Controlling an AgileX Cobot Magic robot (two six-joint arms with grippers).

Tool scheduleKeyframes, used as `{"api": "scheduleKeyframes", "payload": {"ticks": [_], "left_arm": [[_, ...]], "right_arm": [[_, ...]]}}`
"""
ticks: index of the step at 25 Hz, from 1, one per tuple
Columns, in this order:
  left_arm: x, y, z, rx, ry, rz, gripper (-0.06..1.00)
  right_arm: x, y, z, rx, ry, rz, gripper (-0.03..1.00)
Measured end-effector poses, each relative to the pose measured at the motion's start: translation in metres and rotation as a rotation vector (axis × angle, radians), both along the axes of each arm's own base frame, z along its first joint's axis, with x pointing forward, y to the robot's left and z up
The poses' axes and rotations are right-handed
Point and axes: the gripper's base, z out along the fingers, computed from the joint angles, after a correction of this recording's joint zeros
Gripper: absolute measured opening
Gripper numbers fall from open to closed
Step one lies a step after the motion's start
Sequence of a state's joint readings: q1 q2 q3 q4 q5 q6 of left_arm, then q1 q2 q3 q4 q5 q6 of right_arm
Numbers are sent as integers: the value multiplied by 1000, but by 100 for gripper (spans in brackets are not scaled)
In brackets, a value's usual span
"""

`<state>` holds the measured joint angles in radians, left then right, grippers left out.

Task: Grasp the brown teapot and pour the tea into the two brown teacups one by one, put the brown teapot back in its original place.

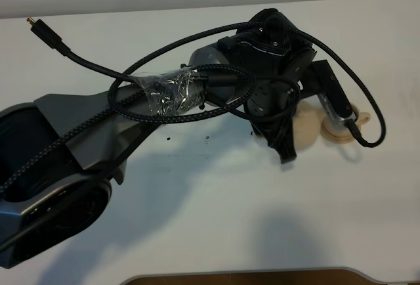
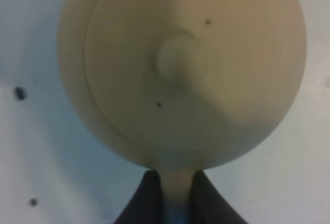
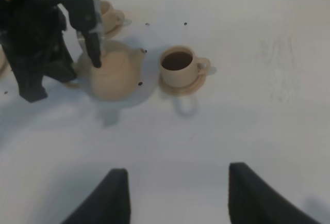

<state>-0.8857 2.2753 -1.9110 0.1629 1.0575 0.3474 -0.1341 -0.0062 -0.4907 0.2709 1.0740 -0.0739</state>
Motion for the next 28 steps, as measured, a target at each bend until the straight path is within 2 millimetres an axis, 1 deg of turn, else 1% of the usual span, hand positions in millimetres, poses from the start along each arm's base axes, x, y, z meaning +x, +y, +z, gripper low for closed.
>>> {"api": "scheduleKeyframes", "payload": {"ticks": [4, 9, 14, 19, 22, 28], "left_arm": [[18, 18, 12, 33, -63, 18, 14], [48, 53, 27, 67, -127, 58, 14], [72, 79, 30, 138, -201, 57, 14], [90, 92, 36, 200, -325, 12, 14], [98, 98, 38, 217, -370, -17, 14], [109, 108, 39, 235, -395, -92, 14]], "right_arm": [[0, 0, 0, 0, 0, 0, 45], [0, 0, 0, 0, 0, 0, 45], [0, 0, 0, 0, 0, 0, 45], [0, 0, 0, 0, 0, 0, 45], [0, 0, 0, 0, 0, 0, 45], [0, 0, 0, 0, 0, 0, 45]]}}
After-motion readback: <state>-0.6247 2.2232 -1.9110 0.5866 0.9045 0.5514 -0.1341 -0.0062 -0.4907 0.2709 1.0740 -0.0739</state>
